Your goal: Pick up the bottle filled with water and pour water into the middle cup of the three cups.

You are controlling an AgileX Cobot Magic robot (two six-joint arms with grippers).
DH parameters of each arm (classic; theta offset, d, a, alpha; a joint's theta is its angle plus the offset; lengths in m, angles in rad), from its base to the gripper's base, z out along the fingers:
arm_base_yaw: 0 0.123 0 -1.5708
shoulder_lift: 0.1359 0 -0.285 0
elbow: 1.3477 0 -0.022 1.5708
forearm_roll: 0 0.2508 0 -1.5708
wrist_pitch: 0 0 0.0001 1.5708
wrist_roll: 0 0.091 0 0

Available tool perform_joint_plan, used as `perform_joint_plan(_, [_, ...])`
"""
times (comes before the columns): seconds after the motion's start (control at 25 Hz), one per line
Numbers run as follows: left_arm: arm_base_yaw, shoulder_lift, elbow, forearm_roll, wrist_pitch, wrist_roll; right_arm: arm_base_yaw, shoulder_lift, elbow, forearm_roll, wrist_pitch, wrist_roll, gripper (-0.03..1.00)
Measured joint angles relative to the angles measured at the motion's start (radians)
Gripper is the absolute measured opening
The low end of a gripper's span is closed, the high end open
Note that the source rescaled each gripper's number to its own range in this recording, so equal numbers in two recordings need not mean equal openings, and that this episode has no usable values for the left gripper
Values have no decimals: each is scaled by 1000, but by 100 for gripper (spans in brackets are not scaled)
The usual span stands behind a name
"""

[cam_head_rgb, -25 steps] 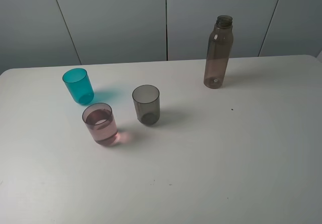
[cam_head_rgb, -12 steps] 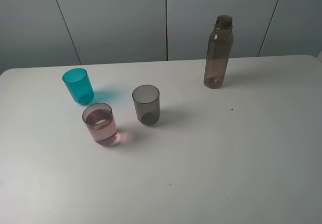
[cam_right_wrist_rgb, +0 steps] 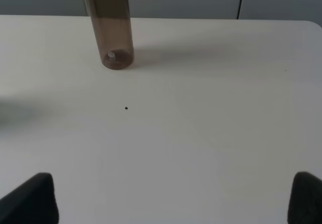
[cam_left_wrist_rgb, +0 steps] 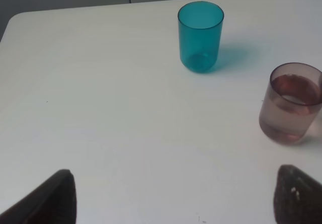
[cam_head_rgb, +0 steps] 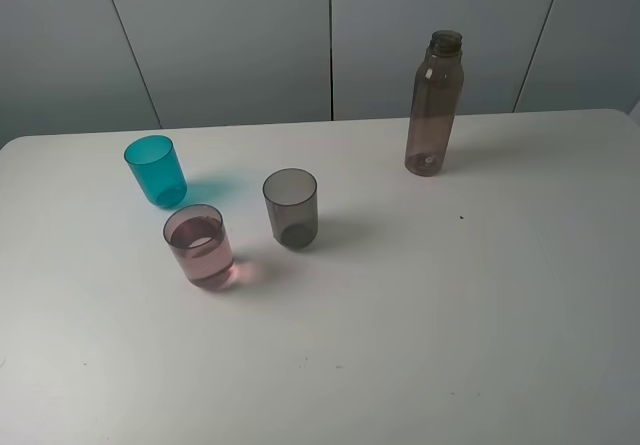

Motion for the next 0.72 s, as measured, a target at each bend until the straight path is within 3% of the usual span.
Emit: perform_joint_plan(0.72, [0, 0, 0, 0, 0, 0, 0, 0, 0, 0, 0, 12, 96])
